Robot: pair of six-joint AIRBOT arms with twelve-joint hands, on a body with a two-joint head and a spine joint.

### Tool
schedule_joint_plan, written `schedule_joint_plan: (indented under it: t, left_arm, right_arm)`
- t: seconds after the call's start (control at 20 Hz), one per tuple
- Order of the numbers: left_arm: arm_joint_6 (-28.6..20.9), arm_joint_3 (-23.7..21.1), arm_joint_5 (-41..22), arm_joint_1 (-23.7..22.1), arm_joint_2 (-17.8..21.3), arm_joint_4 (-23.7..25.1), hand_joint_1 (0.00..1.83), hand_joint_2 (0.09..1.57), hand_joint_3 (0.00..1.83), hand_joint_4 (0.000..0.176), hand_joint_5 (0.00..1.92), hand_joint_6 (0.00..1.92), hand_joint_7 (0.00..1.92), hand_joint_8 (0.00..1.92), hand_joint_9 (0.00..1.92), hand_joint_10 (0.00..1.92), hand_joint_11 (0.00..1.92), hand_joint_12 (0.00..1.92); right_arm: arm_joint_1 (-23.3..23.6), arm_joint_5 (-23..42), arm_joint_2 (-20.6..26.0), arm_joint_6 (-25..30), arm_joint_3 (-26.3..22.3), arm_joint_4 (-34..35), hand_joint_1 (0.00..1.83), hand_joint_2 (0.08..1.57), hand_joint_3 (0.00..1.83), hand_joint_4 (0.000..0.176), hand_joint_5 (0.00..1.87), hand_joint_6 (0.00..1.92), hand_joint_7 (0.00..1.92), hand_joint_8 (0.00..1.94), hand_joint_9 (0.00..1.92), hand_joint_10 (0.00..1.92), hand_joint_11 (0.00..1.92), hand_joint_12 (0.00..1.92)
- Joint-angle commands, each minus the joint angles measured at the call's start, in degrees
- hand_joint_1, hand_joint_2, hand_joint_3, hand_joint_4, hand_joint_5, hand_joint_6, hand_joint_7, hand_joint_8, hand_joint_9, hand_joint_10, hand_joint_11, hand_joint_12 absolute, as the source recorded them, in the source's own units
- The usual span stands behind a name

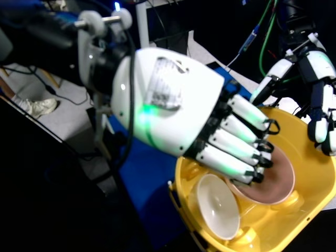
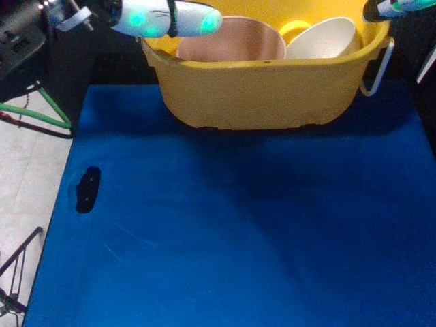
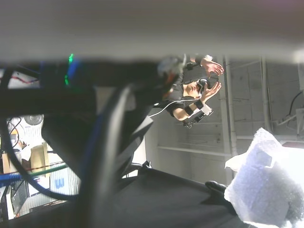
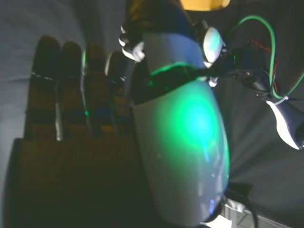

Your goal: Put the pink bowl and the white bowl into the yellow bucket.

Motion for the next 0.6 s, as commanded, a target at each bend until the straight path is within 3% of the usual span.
schedule_joint_plan:
  t: [0.0,0.05,0.1,0.15,0.2,0.3,0.35,0.4,0.45,0.5,0.55]
  left_arm:
    - [0.5,-0.6,-8.7,-0.4,0.8,-3.3,0.80,1.01,0.01,0.089,0.31,0.02,0.24,0.01,0.21,0.17,0.00,1.41]
    - [1.3,-1.3,-9.7,-0.5,1.6,-4.1,0.81,1.03,0.01,0.067,0.33,0.02,0.30,0.03,0.27,0.20,0.00,1.43]
    - [1.6,-1.6,-10.5,-0.8,2.0,-4.4,0.81,1.03,0.01,0.063,0.33,0.02,0.31,0.03,0.27,0.21,0.00,1.44]
    - [1.7,-2.0,-12.0,-1.5,2.5,-4.9,0.90,1.04,0.01,0.071,0.30,0.00,0.33,0.03,0.29,0.23,0.00,1.50]
    - [1.7,-2.4,-13.4,-2.0,3.0,-5.4,0.87,1.05,0.00,0.092,0.15,0.00,0.40,0.01,0.27,0.46,0.00,1.65]
    - [2.2,-3.4,-16.3,-2.8,4.1,-6.5,0.82,1.01,0.00,0.081,0.11,0.00,0.47,0.01,0.20,0.80,0.00,1.75]
    - [3.5,-4.4,-17.9,-2.9,5.1,-7.5,0.86,1.00,0.00,0.110,0.11,0.00,0.43,0.00,0.14,0.81,0.00,1.69]
    - [4.8,-5.6,-19.2,-3.0,6.1,-8.3,0.87,1.01,0.00,0.118,0.12,0.00,0.42,0.00,0.14,0.77,0.00,1.67]
    - [5.7,-6.7,-21.2,-3.0,7.0,-9.0,0.89,0.99,0.00,0.110,0.19,0.02,0.40,0.00,0.16,0.70,0.02,1.66]
    - [5.8,-7.3,-22.7,-2.9,7.4,-9.5,0.89,0.99,0.00,0.099,0.21,0.02,0.35,0.00,0.13,0.69,0.01,1.70]
    - [5.8,-8.1,-25.7,-2.6,7.9,-10.4,0.89,0.99,0.00,0.095,0.21,0.02,0.35,0.00,0.13,0.69,0.01,1.70]
  right_arm:
    - [0.8,11.0,0.9,0.1,-0.6,1.3,0.78,0.99,0.00,0.008,0.22,0.71,0.35,0.07,0.07,0.64,0.00,1.18]
    - [0.9,13.2,1.9,0.2,-1.6,1.8,0.78,0.98,0.00,0.014,0.24,0.66,0.32,0.04,0.01,0.66,0.00,1.18]
    - [1.2,14.4,2.4,0.2,-2.2,2.0,0.77,0.97,0.00,0.015,0.24,0.65,0.32,0.04,0.01,0.65,0.00,1.18]
    - [2.1,15.9,3.4,0.2,-3.4,2.0,0.71,0.97,0.00,0.057,0.26,0.58,0.27,0.01,0.01,0.53,0.00,1.17]
    - [2.2,18.8,4.4,0.2,-4.4,2.0,0.69,0.96,0.00,0.121,0.28,0.53,0.16,0.00,0.01,0.38,0.00,1.26]
    - [2.4,23.9,6.0,0.2,-6.2,2.6,0.71,0.96,0.00,0.142,0.25,0.44,0.09,0.00,0.01,0.19,0.00,1.17]
    - [2.4,26.7,6.6,0.2,-6.8,3.3,0.71,0.94,0.00,0.073,0.19,0.32,0.13,0.01,0.03,0.17,0.00,1.07]
    - [2.4,29.2,7.2,0.2,-7.4,3.8,0.70,0.93,0.00,0.070,0.15,0.26,0.14,0.01,0.04,0.16,0.00,0.96]
    - [2.3,31.8,8.1,0.2,-8.5,4.1,0.68,0.95,0.00,0.063,0.13,0.11,0.13,0.00,0.08,0.11,0.00,0.83]
    - [2.3,34.1,9.1,0.2,-9.5,4.2,0.70,0.96,0.00,0.079,0.17,0.06,0.16,0.00,0.11,0.06,0.00,0.83]
    - [2.3,36.5,10.6,0.2,-11.0,4.2,0.70,0.96,0.00,0.085,0.17,0.06,0.17,0.00,0.12,0.06,0.00,0.82]
